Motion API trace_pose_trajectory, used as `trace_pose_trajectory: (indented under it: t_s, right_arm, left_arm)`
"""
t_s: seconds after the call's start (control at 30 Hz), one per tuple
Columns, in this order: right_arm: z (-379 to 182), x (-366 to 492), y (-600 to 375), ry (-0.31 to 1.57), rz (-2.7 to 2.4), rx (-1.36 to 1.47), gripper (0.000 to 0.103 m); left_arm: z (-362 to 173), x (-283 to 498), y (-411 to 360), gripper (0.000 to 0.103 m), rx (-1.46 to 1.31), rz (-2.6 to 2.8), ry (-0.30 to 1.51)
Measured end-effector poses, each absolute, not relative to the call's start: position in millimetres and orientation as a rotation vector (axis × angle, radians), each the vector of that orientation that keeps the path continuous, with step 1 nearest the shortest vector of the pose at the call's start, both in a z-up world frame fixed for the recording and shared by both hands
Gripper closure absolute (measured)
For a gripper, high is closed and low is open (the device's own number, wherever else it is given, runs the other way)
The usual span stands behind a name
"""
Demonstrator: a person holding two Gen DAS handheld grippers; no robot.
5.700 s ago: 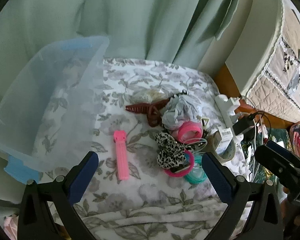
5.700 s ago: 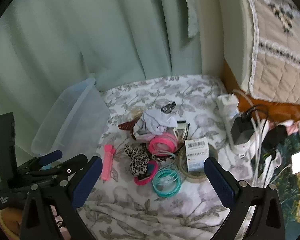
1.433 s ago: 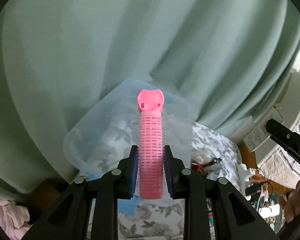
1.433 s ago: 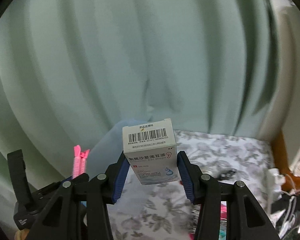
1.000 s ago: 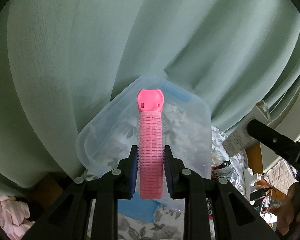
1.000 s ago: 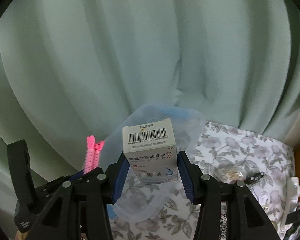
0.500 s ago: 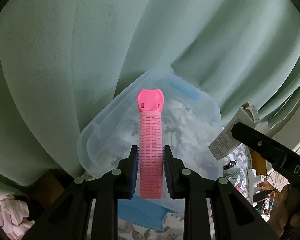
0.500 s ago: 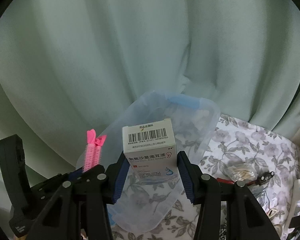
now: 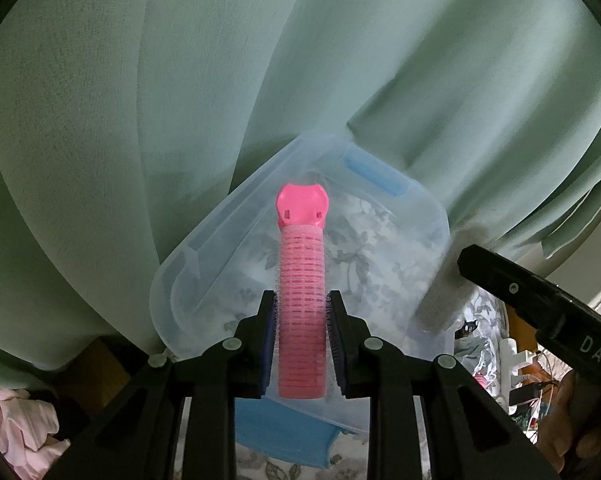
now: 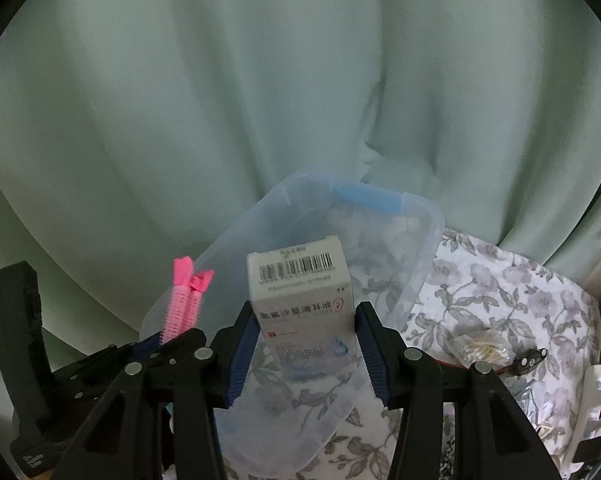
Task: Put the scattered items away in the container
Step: 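Open both grippers to drop the roller and medicine box into the clear box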
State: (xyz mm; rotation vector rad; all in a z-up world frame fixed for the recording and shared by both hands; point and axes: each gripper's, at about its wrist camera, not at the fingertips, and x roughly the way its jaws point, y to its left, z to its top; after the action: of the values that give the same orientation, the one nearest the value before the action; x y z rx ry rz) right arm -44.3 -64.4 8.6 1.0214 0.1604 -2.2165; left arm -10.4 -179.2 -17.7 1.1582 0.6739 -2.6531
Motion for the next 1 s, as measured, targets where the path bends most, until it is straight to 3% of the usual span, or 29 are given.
trace_pose_trajectory:
  t_s: [0.1, 0.13, 0.2, 0.5, 0.73, 0.8, 1.0]
  right_arm:
    - [9.7, -44.0, -65.3, 0.174, -2.226, 1.008, 0.05]
    - [9.7, -44.0, -65.2, 0.175, -2.227, 1.009, 0.049]
    - [9.3, -44.1, -64.9, 0.176, -2.224, 1.013, 0.046]
    - [8.6, -44.4, -61.4, 0.17, -2.218, 1.017, 0.043]
    - [9.3, -42.6, -55.2, 0.158, -2.224, 1.019, 0.042]
    - [9.7, -42.0, -52.7, 0.153, -2.226, 1.019, 0.042]
    - [12.0, -35.5, -45.2, 0.152, -2.23, 1.01, 0.027]
  left_arm:
    - [-16.9, -11.3, -178.3, 0.071, 1.16, -2.653, 0.666]
    - [-16.8, -11.9, -178.1, 0.06, 1.16, -2.654, 0.663]
    - [-15.0, -11.3, -176.9, 0.046, 1.147, -2.657, 0.654]
    - [-13.0, -11.9, -173.2, 0.035, 1.153, -2.654, 0.627]
    - [-10.0, -9.8, -169.8, 0.013, 1.134, -2.662, 0.609]
    - [-8.8, -8.1, -168.7, 0.011, 1.125, -2.664, 0.602]
    - [-2.8, -2.5, -163.5, 0.002, 1.092, -2.684, 0.576]
